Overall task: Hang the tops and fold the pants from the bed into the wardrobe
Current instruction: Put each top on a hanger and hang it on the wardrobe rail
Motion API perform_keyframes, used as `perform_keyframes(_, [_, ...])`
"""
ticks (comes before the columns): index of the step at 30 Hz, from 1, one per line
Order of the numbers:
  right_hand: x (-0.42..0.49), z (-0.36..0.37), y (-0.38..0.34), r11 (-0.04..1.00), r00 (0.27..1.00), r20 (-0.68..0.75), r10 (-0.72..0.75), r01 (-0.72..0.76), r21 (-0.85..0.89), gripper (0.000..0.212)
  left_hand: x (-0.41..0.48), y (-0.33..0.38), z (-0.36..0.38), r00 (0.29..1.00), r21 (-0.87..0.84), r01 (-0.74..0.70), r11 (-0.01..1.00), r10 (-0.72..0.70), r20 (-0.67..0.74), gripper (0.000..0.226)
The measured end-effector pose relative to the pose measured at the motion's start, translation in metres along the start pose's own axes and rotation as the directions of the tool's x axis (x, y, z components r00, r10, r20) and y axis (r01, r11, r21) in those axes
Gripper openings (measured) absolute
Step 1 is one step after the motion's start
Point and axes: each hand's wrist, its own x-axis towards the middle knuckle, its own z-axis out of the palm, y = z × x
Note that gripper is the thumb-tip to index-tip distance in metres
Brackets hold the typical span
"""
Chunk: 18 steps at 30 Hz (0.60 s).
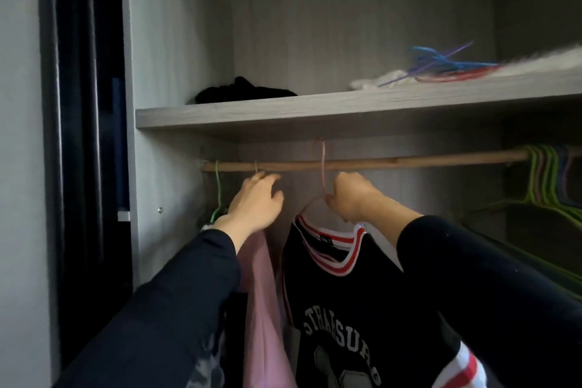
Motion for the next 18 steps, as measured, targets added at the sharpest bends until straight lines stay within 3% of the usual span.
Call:
perform_keyframes(4, [0.038,0.021,-0.018,1.0,1.0,0.002,0.024,-0.024,-0.004,0.021,0.041,-0.025,0.002,0.998,0.059,-0.045,0.997,0.048,-0.04,0.052])
perform_keyframes(7, [0.05,0.039,-0.033,0.999,0.999,-0.035,0.023,-0.024,-0.026,0.031,0.059,-0.038,0.008,0.993,0.077,-0.052,0.996,0.06,-0.102,0.049])
perform_keyframes(18, [0.055,0.092,-0.048,1.0,0.998,-0.065,0.018,-0.018,0.004,0.03,0.062,-0.047,0.025,0.976,0.095,-0.099,0.991,0.115,-0.186,0.049])
